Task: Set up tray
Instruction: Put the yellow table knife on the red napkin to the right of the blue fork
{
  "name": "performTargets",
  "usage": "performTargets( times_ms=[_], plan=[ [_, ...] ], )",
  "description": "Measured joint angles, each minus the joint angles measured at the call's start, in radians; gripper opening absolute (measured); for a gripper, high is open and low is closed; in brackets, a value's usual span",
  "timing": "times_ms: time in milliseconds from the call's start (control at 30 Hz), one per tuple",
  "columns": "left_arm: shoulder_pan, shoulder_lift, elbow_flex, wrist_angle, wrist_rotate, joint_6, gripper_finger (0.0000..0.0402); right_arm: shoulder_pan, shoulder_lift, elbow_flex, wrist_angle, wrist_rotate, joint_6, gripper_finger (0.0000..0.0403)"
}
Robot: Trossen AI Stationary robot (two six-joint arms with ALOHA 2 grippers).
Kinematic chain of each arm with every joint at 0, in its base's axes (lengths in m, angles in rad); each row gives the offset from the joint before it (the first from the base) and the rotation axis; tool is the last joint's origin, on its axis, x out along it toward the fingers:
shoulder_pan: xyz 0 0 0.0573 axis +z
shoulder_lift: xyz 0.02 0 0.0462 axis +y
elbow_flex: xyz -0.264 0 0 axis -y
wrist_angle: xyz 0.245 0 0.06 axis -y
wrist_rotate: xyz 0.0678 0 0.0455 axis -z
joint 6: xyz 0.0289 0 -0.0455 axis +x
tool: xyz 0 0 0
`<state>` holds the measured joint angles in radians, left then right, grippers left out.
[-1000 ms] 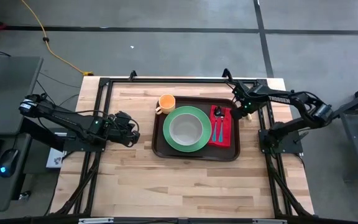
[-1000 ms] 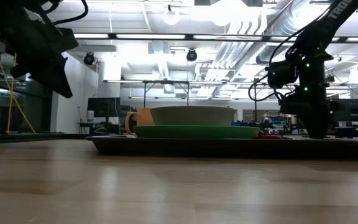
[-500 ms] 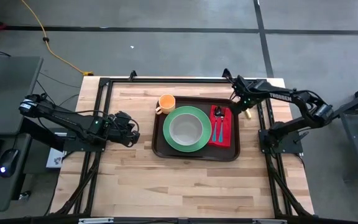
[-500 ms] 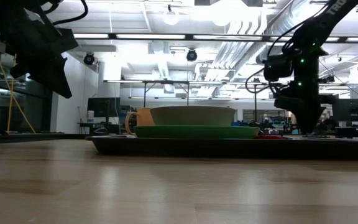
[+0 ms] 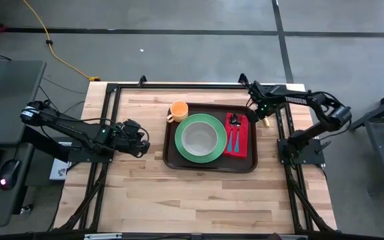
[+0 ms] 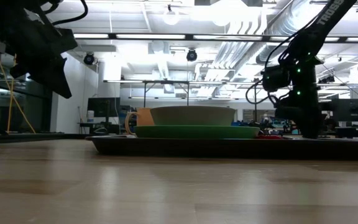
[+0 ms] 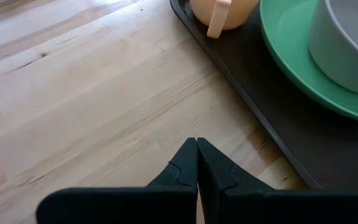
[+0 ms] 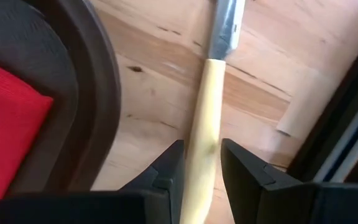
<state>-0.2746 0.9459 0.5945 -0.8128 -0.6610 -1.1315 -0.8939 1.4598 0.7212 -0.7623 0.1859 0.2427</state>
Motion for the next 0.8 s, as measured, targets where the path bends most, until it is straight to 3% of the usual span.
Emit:
performTargets(
  times_ms=[500, 800],
  plan=[
    [0.000, 0.000, 0.000, -0.001, 0.000, 0.000, 0.0031, 0.026, 0.040, 0.000, 0.001, 0.043, 0.010, 0.0078],
    [0.000, 0.000, 0.000, 0.000, 0.000, 0.000, 0.0031, 0.027, 0.037, 0.002, 0.002, 0.046, 0.011, 0.0007]
  ],
)
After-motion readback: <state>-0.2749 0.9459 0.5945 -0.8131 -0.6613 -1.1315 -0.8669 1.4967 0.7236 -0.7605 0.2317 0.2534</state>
